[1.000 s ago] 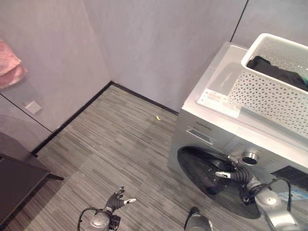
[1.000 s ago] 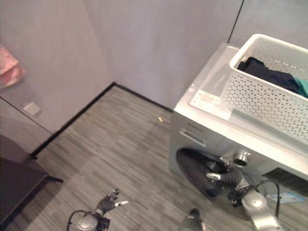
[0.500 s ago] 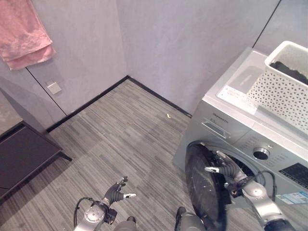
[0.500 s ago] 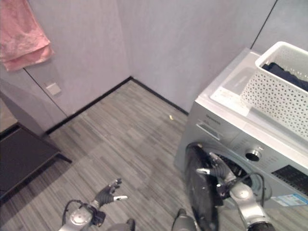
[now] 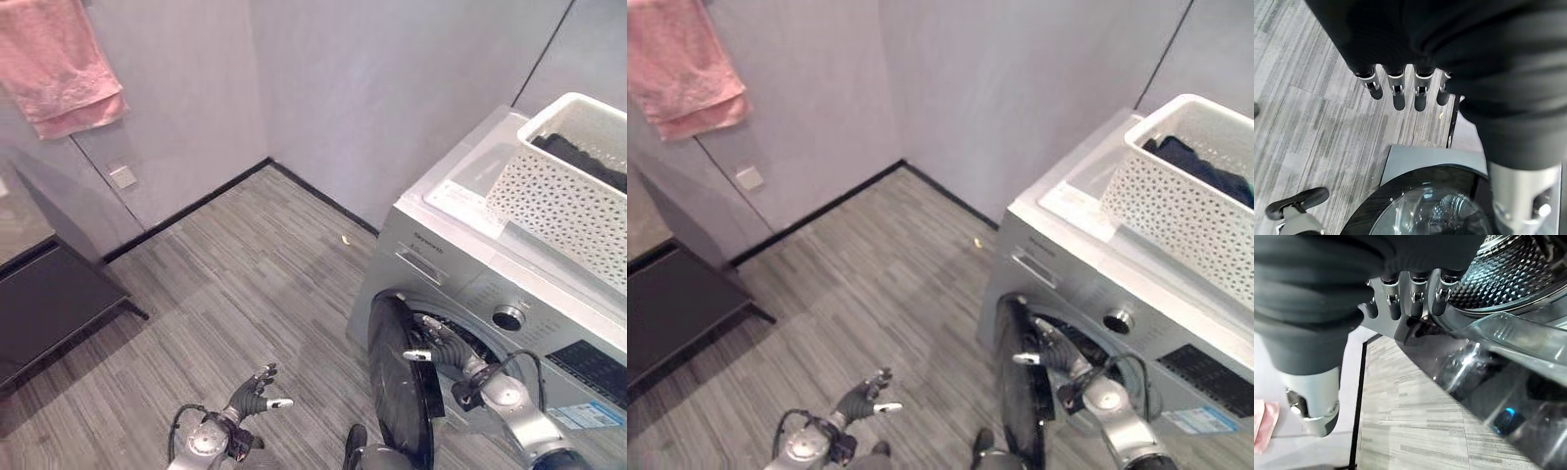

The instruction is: Grab the laundry basket,head to the washer,open it,put in the laundry and shut it.

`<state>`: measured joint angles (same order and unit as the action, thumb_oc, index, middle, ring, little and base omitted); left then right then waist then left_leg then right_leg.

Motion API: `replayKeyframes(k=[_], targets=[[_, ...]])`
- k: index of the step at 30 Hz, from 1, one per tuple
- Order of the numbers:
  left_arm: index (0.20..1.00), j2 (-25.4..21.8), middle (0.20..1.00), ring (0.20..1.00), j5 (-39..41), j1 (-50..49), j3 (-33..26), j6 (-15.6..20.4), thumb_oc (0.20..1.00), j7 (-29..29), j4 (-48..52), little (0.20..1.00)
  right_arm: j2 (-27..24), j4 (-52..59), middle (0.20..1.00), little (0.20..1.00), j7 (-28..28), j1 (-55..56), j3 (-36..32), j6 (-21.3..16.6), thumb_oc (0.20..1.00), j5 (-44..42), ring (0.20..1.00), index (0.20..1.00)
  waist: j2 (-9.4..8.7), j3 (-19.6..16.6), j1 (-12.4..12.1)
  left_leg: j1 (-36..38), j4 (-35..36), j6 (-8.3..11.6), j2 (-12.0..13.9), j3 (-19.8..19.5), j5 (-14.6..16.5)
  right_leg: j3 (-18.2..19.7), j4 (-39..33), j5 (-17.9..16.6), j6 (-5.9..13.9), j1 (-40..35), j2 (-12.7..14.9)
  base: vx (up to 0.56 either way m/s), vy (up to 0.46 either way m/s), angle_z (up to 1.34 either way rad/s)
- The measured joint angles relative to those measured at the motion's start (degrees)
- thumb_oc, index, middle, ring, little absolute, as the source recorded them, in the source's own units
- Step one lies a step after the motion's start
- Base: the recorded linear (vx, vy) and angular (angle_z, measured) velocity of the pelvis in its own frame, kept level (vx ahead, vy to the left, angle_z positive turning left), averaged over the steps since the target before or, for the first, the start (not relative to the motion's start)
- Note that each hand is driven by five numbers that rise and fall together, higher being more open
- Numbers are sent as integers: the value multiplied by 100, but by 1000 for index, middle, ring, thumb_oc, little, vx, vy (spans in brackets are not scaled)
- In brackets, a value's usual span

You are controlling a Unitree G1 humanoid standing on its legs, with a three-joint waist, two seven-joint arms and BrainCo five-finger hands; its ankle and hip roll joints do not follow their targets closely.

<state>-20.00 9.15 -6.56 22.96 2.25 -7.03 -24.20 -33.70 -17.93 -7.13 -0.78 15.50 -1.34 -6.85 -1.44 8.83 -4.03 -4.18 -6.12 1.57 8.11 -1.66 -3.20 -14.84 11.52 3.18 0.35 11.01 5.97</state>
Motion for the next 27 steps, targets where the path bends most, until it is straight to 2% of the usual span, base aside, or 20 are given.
replayKeyframes(k=[1,2,3,4,5,6,7,9,11,12,13,14,15,16,17,19,20,21,24,27], targets=[[1000,2,1000,1000,-3,65,39,-2,1000,-10,-1,1000,18,-39,1000,1000,-1,-76,12,3,1000,-60,1000,1000,-24,47,7,-3,40,74,-12,-103,-166,-3,-68,-22,-22,-41,24,-122,-10,14],[1000,22,1000,1000,-3,111,65,-2,1000,-23,4,1000,20,-46,1000,1000,-14,-93,37,4,1000,-130,1000,1000,-57,56,9,20,131,286,-13,-187,-348,-7,-160,-46,-71,-76,35,-103,6,10],[1000,-9,1000,1000,-13,243,106,-10,1000,-29,7,1000,108,-98,1000,1000,-2,-163,110,9,1000,-184,1000,1000,-282,131,50,-181,-530,564,-123,-385,-114,-111,-393,-287,-381,-140,193,-88,51,-2],[1000,-31,1000,1000,-12,275,111,-10,1000,-38,35,1000,175,-97,1000,1000,6,-192,131,14,1000,-190,1000,1000,-339,144,57,-259,-1195,324,-144,-419,109,-97,-586,-363,-449,-225,215,-126,154,-21],[1000,-19,1000,1000,-18,303,116,-11,1000,-57,39,1000,186,4,1000,1000,-15,-232,202,3,1000,-216,1000,1000,-374,140,169,-169,-2032,364,-58,-578,495,-187,-933,-609,-348,-400,129,-95,140,-31],[1000,18,1000,1000,-27,328,125,-29,1000,-57,33,1000,207,27,1000,1000,-48,-218,223,1,1000,-264,1000,1000,-265,80,280,-34,-2380,455,41,-708,645,-202,-1096,-710,-293,-464,5,-51,102,-18],[1000,60,1000,1000,-34,335,181,-36,1000,-57,36,1000,248,79,1000,1000,-56,-149,240,6,1000,-373,1000,1000,-173,15,449,213,-2199,480,163,-804,748,-275,-1207,-751,-249,-515,-130,11,-6,11],[1000,114,1000,1000,-36,578,324,-36,1000,-62,46,1000,215,122,1000,1000,-30,-37,229,12,1000,-431,1000,1000,10,-13,690,479,-1576,367,294,-815,583,-304,-1262,-757,-241,-470,-283,1,-1,38],[1000,124,1000,1000,-60,669,322,-39,1000,-59,39,1000,235,115,1000,1000,28,-41,197,42,1000,-465,1000,1000,-97,-23,670,655,-1158,401,291,-867,566,-129,-1280,-805,-169,-451,-313,-341,369,26],[1000,182,1000,1000,-73,730,405,-41,1000,-60,6,1000,279,69,1000,1000,21,88,104,25,1000,-464,1000,1000,-180,-80,688,756,-1090,585,305,-858,760,-136,-1231,-1075,-144,-408,-195,-446,456,25],[1000,325,1000,1000,-79,876,553,-59,1000,-56,-201,1000,334,51,1000,1000,16,264,-179,-37,1000,-467,1000,1000,-100,-115,632,703,-1154,966,308,-804,1016,-184,-1056,-1040,-114,-315,-158,-288,246,61],[1000,445,1000,1000,-78,831,719,-126,1000,-92,-87,1000,246,-87,1000,1000,76,297,-333,41,1000,-464,1000,1000,140,-230,738,825,-575,761,356,-418,1049,-322,-881,-914,-59,-261,-68,-205,185,48],[1000,482,1000,1000,-79,771,725,-124,1000,-99,25,1000,146,-122,1000,1000,90,218,-246,114,1000,-463,1000,1000,272,-290,750,937,-284,648,371,-293,1130,-304,-813,-939,-24,-182,-55,-297,272,35],[1000,476,1000,1000,-80,769,724,-124,1000,-102,48,1000,154,-126,1000,1000,122,188,-262,137,1000,-462,1000,1000,310,-300,759,987,-191,648,358,-265,1147,-299,-792,-957,2,-164,-28,-158,155,6],[1000,425,1000,1000,-86,792,709,-126,1000,-102,61,1000,147,-212,1000,1000,243,121,-372,186,1000,-461,1000,1000,331,-304,803,1180,250,585,169,-240,1187,-277,-664,-983,169,-93,164,-239,234,17],[1000,408,1000,1000,-129,794,711,-126,1000,-102,60,1000,159,-296,1000,1000,270,122,-496,186,1000,-461,1000,1000,332,-304,804,1294,495,467,75,-236,1259,-252,-646,-1026,260,-83,304,-167,201,9],[1000,351,1000,1000,-133,749,694,-126,1000,-98,43,1000,249,-338,1000,1000,336,114,-589,186,1000,-461,1000,1000,212,-308,763,1356,588,420,-203,-204,1329,-97,-638,-1146,354,0,522,-182,257,-11],[1000,291,1000,1000,-133,697,694,-126,1000,-103,49,1000,313,-335,1000,1000,335,103,-634,184,1000,-462,1000,1000,131,-302,755,1358,567,338,-343,-202,1308,-4,-654,-1185,433,15,641,-198,284,-16],[1000,128,1000,1000,-266,337,710,-140,1000,-123,47,1000,501,-300,1000,1000,328,241,-690,165,1000,-389,1000,1000,-115,-318,776,1416,414,-23,-914,-91,1378,372,-709,-1212,629,-18,1101,-197,231,-17],[1000,-17,1000,1000,-294,184,694,-139,1000,-170,55,1000,602,-301,1000,1000,324,334,-684,166,1000,-336,1000,1000,-291,-292,763,1379,112,-162,-1275,-19,1385,354,-750,-1220,694,-94,1422,-254,151,-9]])
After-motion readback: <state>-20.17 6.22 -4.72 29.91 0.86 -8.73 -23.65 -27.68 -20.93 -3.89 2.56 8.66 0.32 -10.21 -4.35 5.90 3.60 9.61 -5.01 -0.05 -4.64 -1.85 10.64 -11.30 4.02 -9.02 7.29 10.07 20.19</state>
